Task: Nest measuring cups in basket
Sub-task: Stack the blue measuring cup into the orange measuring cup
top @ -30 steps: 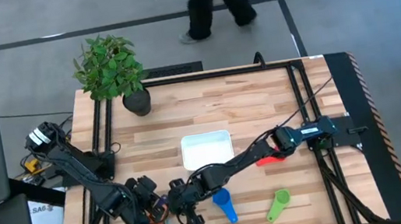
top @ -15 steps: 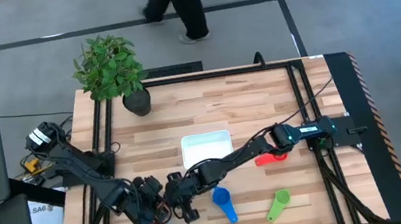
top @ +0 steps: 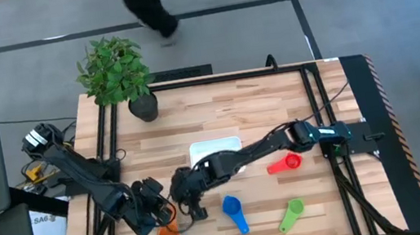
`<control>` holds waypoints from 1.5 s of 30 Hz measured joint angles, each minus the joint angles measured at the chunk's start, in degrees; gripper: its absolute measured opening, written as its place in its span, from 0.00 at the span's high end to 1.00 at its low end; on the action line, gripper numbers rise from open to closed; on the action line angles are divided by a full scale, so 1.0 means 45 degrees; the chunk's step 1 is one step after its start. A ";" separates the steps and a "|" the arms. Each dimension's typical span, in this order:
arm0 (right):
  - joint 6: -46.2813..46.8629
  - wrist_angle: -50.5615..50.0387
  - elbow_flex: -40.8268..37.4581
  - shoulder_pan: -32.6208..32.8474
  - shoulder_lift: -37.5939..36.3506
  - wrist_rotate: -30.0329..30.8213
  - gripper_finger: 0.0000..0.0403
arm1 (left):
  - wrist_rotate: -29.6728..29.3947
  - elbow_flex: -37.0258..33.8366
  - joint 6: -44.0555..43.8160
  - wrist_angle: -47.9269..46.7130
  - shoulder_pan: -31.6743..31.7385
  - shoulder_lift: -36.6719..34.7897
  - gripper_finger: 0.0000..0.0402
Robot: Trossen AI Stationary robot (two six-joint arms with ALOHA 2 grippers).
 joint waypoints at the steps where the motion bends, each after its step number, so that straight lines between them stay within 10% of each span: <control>1: 0.0001 0.0191 0.0016 -0.0099 -0.0030 -0.0141 0.97 | -0.0042 0.0000 -0.0004 -0.0005 0.0005 -0.0057 1.00; 14: -0.0766 -0.2236 -0.1011 -0.1739 -0.2369 -0.0397 0.97 | -0.2755 0.0242 -0.1162 -0.0320 0.0053 -0.0758 1.00; 24: 0.1100 0.3433 -1.0738 -0.2576 -0.7981 -0.1163 0.98 | -0.5369 0.0602 -0.0148 0.1196 0.1146 -0.0724 0.99; 45: 0.5739 0.3583 -2.0210 -0.3612 -1.8991 0.0922 0.94 | -0.2083 0.0612 0.8402 0.8756 0.7649 -0.0719 0.74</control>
